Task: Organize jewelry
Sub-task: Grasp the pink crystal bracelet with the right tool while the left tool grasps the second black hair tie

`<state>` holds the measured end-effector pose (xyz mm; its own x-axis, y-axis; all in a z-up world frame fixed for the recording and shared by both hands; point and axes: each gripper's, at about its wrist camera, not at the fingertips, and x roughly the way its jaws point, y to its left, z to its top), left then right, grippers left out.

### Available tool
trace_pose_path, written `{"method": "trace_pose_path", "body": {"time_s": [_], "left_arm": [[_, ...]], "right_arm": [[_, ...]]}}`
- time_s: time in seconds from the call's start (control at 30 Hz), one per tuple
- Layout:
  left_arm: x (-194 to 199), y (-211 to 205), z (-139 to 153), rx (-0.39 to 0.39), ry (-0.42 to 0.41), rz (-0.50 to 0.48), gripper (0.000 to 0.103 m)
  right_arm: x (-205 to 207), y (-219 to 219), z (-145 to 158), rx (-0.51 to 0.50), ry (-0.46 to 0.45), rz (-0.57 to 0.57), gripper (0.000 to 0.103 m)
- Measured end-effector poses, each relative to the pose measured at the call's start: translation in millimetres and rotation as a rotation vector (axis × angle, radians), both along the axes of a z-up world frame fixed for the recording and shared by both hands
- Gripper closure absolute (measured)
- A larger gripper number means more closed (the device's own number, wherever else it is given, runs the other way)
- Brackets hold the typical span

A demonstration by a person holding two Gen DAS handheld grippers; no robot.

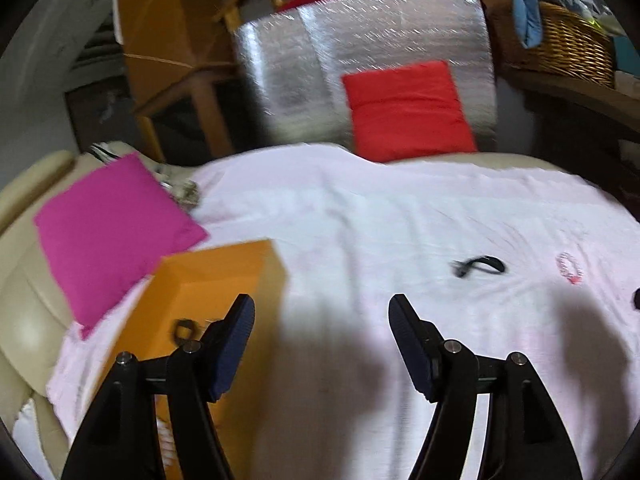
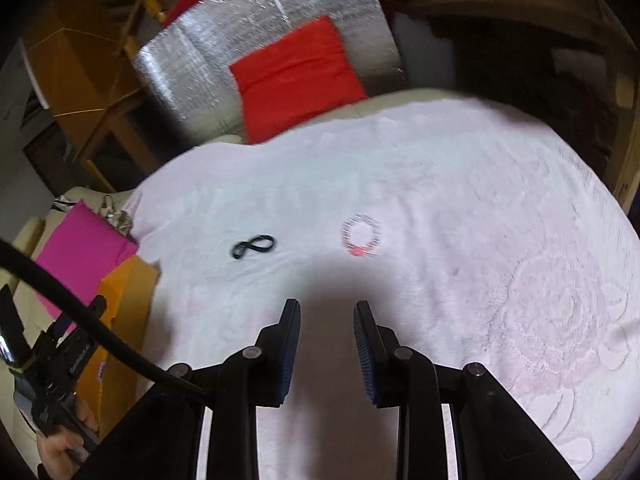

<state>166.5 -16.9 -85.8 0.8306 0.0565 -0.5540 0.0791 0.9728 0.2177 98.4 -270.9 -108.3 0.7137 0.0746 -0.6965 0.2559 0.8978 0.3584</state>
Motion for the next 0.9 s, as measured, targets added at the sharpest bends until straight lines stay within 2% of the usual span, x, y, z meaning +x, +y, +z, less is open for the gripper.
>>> {"method": "trace_pose_path", "body": {"time_s": [0.13, 0.23, 0.3, 0.37, 0.5, 0.6, 0.7, 0.8, 0.9], "left_arm": [[15.6, -18.9, -15.7, -0.059, 0.09, -0.049, 0.033], [25.8, -31.7, -27.1, -0.079, 0.131, -0.075, 0.033], [34.5, -39.5, -31.9, -0.078, 0.142, -0.094, 0.033], [42.6, -49.5, -37.0, -0.074, 0.141, -0.123, 0.033], [59.6, -70.6, -41.7, -0.062, 0.121, -0.207, 0.033], [67.9, -87.8, -43.3, -0.051, 0.099, -0.26, 0.033], [81.9, -102.2, -44.8, -0.084, 0.096, -0.297, 0.033], [93.4, -113.4, -48.0, -0.127, 0.115, -0.347, 0.033], [101.7, -121.2, -56.7, -0.143, 0.177, -0.36, 0.033]], "right_arm": [[16.3, -16.0, -16.6, 0.053, 0.07, -0.009, 0.073], [23.6, -27.4, -28.5, 0.065, 0.078, -0.016, 0.073], [35.0, -35.4, -38.2, 0.107, 0.112, -0.034, 0.073], [43.0, -44.4, -43.4, 0.158, 0.107, -0.039, 0.073], [66.0, -60.4, -50.7, 0.189, 0.114, -0.068, 0.073], [79.6, -70.9, -53.4, 0.183, 0.104, -0.099, 0.073], [90.7, -76.3, -55.2, 0.167, 0.098, -0.104, 0.073], [101.5, -77.2, -59.1, 0.141, 0.107, -0.097, 0.073], [113.0, -69.4, -63.7, 0.117, 0.117, -0.068, 0.073]]}}
